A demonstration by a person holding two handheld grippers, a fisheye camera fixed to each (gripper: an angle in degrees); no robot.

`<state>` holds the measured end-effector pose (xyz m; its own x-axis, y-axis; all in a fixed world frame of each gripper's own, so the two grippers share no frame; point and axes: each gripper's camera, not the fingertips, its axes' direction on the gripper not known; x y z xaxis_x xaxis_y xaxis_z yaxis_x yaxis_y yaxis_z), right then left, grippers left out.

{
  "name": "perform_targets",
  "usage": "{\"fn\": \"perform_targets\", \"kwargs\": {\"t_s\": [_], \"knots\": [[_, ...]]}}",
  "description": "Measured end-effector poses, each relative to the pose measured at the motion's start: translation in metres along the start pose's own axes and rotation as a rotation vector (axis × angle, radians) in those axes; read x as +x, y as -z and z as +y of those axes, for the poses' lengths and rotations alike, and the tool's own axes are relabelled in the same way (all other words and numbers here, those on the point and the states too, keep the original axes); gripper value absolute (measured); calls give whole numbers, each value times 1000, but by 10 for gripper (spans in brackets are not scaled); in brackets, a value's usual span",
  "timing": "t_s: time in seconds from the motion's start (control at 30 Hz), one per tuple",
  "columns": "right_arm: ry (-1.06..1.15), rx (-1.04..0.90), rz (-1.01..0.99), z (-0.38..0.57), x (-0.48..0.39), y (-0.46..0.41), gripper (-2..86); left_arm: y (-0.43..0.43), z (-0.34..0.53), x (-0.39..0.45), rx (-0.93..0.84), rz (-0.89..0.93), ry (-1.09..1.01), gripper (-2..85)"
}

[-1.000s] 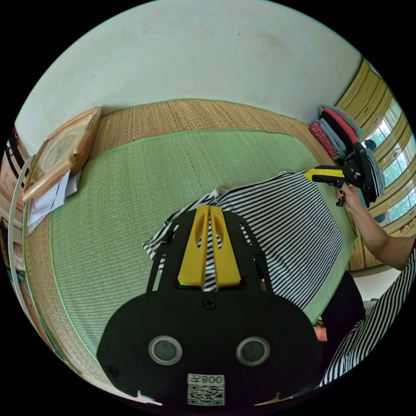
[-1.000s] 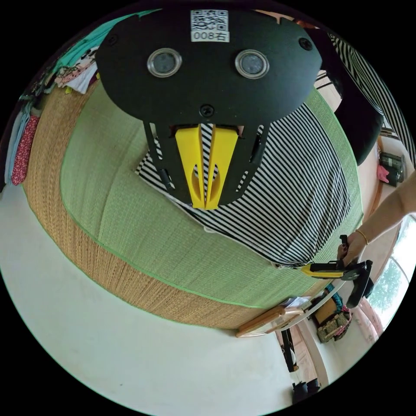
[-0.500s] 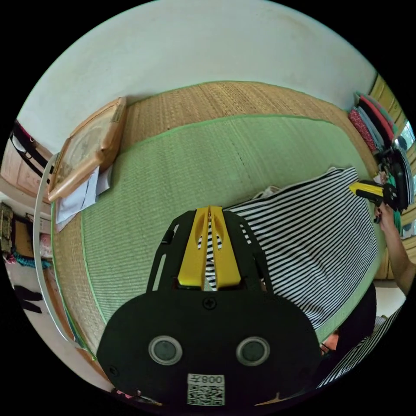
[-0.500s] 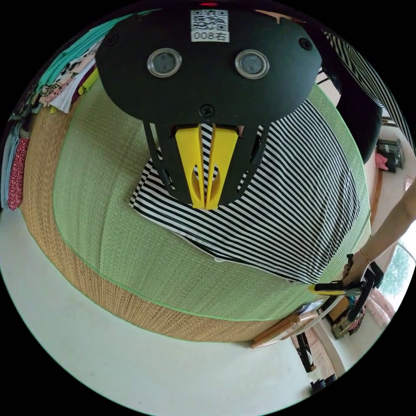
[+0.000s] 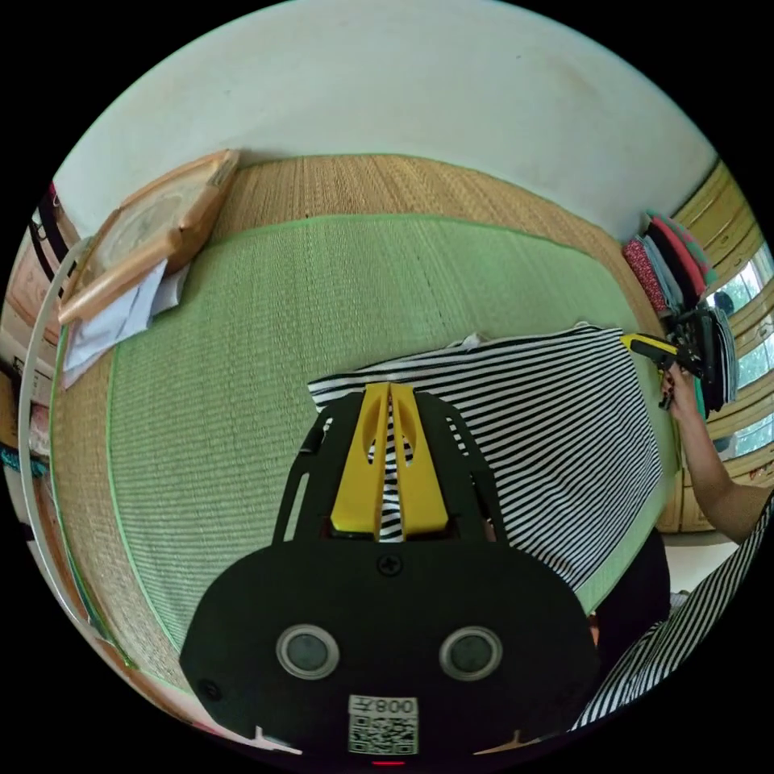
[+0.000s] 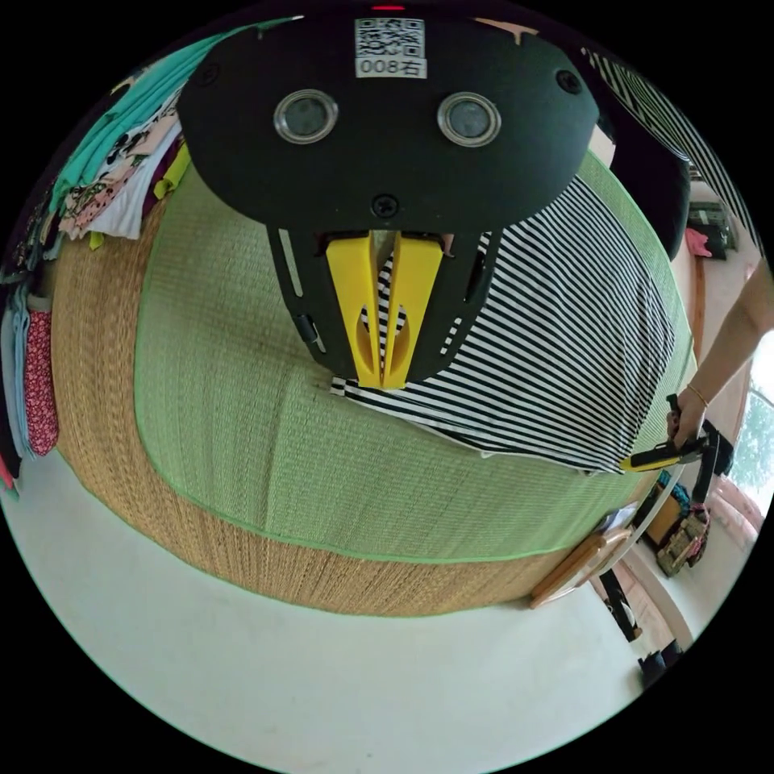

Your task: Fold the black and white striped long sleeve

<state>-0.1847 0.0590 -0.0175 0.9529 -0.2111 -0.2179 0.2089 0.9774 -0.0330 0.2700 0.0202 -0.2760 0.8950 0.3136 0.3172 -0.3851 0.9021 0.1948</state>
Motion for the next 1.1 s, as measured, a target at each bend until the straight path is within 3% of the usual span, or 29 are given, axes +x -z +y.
{"fn": "perform_targets", "kwargs": {"t_s": [0.1,0.33,0.53,0.67,0.93,1.1], "knots": [[-33,24,-43,13,14,-22,1,-31,0,-6,-105,2,12,1],[-76,59,-184,65,37,-21,2,-26,15,-17,2,60,73,5],[-118,11,-440,185,49,-34,21,-42,94,-36,-40,250,224,28],[-302,-21,-620,274,71,-64,68,-62,148,-42,-83,357,326,58],[-354,-58,-666,322,69,-122,83,-110,165,-35,-111,443,386,59],[-328,-115,-599,327,58,-154,34,-132,152,-17,-157,409,345,20]]}}
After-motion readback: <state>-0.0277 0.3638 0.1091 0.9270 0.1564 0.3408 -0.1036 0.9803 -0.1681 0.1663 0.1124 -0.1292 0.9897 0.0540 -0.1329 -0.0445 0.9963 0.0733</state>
